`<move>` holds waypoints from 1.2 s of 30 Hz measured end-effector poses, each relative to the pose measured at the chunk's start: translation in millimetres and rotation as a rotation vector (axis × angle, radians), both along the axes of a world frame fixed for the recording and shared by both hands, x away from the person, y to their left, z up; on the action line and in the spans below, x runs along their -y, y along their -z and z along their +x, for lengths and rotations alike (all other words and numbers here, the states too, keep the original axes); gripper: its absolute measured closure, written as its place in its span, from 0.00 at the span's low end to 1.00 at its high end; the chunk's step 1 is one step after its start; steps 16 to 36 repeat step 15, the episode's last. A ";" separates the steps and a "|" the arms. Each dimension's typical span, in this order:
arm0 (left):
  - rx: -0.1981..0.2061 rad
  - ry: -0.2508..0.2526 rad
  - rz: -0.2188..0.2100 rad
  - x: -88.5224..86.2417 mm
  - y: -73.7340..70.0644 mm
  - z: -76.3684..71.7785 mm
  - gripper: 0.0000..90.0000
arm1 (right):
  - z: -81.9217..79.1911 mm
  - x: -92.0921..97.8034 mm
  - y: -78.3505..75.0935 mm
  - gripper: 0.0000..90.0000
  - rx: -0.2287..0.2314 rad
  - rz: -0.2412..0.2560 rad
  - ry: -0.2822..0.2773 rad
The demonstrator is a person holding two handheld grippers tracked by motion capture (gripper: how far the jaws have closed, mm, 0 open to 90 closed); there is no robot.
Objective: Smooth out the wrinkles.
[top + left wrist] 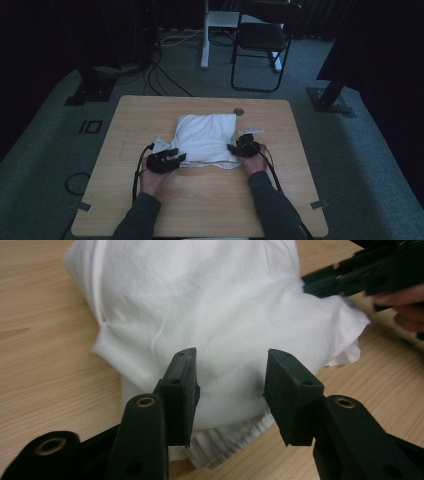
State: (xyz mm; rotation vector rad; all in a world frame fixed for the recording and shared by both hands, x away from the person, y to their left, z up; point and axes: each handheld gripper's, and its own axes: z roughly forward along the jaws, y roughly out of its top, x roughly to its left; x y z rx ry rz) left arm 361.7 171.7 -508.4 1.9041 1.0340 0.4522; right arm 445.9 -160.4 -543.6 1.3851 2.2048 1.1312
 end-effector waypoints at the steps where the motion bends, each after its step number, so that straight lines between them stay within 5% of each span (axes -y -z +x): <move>1: 0.006 -0.002 -0.004 -3.1 -3.6 -1.4 0.62 | -4.2 4.7 -5.4 0.53 0.020 0.016 0.008; 8: 0.073 -0.036 -0.050 -31.0 -30.3 -21.7 0.59 | -43.5 44.0 -35.5 0.46 0.119 0.061 0.036; 15: 0.096 -0.073 -0.061 -54.8 -36.6 -36.1 0.58 | -72.7 76.8 -35.6 0.45 0.131 0.041 0.053; 36: 0.096 -0.073 -0.061 -54.8 -36.6 -36.1 0.58 | -72.7 76.8 -35.6 0.45 0.131 0.041 0.053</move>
